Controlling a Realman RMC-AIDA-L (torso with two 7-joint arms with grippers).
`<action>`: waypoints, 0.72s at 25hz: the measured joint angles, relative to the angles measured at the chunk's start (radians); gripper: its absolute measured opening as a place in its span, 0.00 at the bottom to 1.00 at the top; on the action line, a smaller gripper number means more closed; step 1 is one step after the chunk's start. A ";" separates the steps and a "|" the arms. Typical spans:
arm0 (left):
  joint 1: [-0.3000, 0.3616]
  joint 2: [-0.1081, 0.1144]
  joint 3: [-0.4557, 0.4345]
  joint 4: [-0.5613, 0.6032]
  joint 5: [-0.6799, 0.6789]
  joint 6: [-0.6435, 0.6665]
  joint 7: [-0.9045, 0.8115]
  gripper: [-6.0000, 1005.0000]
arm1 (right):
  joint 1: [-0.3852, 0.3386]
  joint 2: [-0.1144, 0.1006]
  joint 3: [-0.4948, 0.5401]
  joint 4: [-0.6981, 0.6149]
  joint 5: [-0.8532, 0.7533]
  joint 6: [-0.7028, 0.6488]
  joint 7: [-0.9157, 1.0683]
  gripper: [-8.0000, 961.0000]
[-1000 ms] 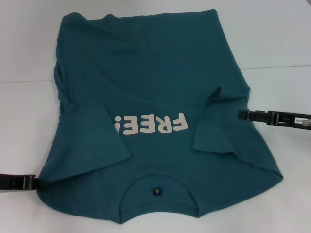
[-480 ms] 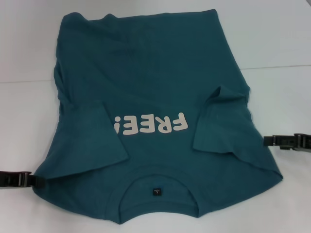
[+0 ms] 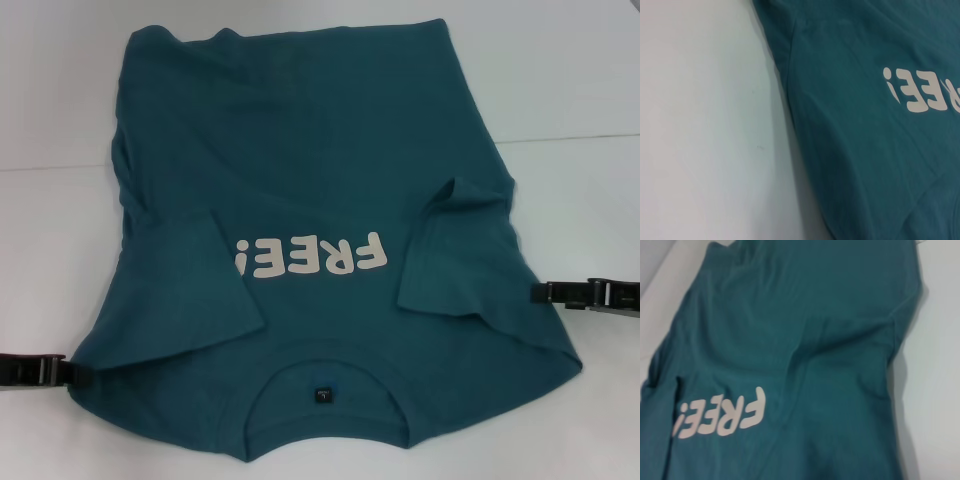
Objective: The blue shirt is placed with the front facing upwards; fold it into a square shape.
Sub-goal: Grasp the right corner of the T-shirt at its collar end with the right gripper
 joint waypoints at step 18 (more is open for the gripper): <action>-0.001 0.000 -0.001 -0.001 0.000 0.003 0.008 0.03 | 0.023 0.020 -0.001 0.000 -0.035 0.041 -0.008 0.76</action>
